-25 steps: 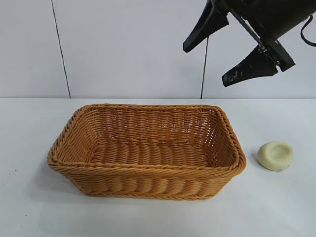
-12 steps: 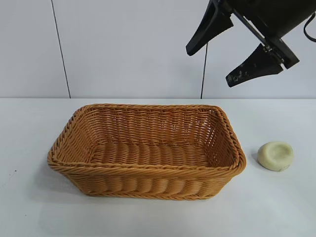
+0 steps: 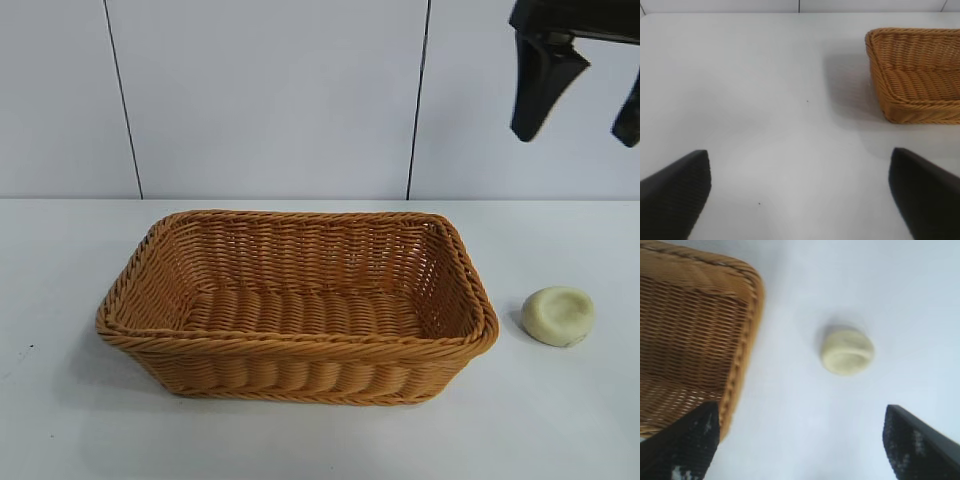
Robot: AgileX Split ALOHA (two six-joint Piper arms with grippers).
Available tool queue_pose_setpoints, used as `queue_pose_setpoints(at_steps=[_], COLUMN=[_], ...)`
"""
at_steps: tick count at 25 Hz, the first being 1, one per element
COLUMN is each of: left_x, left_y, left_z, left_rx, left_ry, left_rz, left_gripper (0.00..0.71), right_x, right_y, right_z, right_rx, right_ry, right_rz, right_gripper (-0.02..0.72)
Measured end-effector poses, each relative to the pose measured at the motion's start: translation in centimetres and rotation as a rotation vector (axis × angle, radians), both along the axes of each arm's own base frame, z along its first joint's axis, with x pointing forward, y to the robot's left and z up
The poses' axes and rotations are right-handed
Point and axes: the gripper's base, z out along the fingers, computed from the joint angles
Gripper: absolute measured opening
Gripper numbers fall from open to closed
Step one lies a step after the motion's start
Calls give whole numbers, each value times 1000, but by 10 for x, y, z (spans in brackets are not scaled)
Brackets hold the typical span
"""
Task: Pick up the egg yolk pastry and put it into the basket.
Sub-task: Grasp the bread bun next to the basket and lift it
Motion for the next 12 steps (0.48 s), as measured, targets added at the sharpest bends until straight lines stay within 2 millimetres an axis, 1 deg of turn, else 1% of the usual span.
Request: queue_pose_setpoints(at_steps=[6,7,9,12], left_x=[0,0,0,0], left_y=[0,0,0,0], left_z=[0,0,0,0], left_rx=[0,0,0,0], left_ry=[0,0,0,0], left_rz=[0,0,0,0], left_gripper=[692,692,692,692], right_x=[4,5,10,20], right_y=[-34,-39,-45,-48], right_z=[0,-3,-11,-33], right_rx=[16,29,70,108], right_ry=[4,13,39,106], right_rz=[-112,-127,-151,-168], right_gripper=[635,635,635,635])
